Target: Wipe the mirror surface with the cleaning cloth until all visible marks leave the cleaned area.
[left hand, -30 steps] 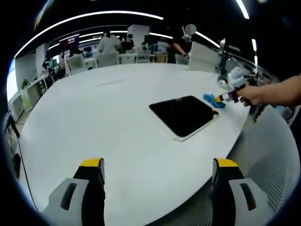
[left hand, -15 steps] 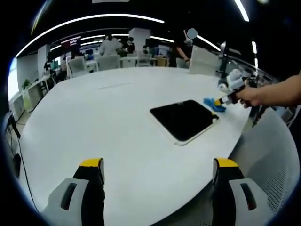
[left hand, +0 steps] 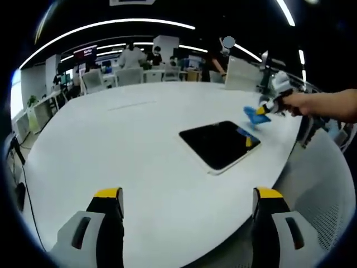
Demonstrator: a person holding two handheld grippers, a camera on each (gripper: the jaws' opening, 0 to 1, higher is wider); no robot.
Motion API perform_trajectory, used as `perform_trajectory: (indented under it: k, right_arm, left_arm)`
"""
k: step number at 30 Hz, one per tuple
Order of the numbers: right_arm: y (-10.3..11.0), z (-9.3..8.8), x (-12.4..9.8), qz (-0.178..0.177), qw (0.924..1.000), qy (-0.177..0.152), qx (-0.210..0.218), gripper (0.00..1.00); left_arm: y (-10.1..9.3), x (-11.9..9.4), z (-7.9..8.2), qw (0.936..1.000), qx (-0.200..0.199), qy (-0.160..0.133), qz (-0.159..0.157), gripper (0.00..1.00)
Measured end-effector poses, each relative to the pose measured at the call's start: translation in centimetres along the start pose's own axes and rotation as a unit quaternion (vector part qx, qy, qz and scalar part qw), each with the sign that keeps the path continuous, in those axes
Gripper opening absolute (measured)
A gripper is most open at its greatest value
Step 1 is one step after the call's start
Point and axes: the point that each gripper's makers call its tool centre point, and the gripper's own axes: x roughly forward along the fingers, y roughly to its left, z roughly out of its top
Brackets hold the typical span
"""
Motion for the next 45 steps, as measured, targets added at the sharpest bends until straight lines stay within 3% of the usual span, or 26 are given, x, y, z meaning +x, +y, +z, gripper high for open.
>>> perform_trajectory:
  k: [5, 8, 18, 23, 35, 45]
  right_arm:
    - [0.4, 0.7, -0.7, 0.009, 1.0000, 0.004, 0.000, 0.00]
    - [1.0, 0.7, -0.7, 0.011, 0.9995, 0.007, -0.028, 0.00]
    - [2.2, 0.6, 0.0, 0.033, 0.9989, 0.009, 0.031, 0.00]
    - [3.1, 0.7, 0.4, 0.037, 0.9988, 0.009, 0.032, 0.00]
    - [6.7, 1.5, 2.8, 0.053, 0.9984, 0.012, 0.015, 0.00]
    - [8.9, 0.5, 5.2, 0.059, 0.9974, 0.037, 0.017, 0.00]
  left_arm:
    - [-0.1, 0.0, 0.0, 1.0000, 0.000, -0.001, -0.001, 0.96]
    - [-0.1, 0.0, 0.0, 1.0000, 0.001, 0.000, -0.001, 0.96]
    - [-0.2, 0.0, 0.0, 1.0000, 0.003, 0.002, -0.003, 0.96]
    - [-0.1, 0.1, 0.0, 1.0000, 0.002, 0.001, -0.003, 0.96]
    - [-0.1, 0.1, 0.0, 1.0000, 0.003, -0.001, -0.003, 0.96]
    - [-0.1, 0.1, 0.0, 1.0000, 0.003, 0.000, -0.004, 0.96]
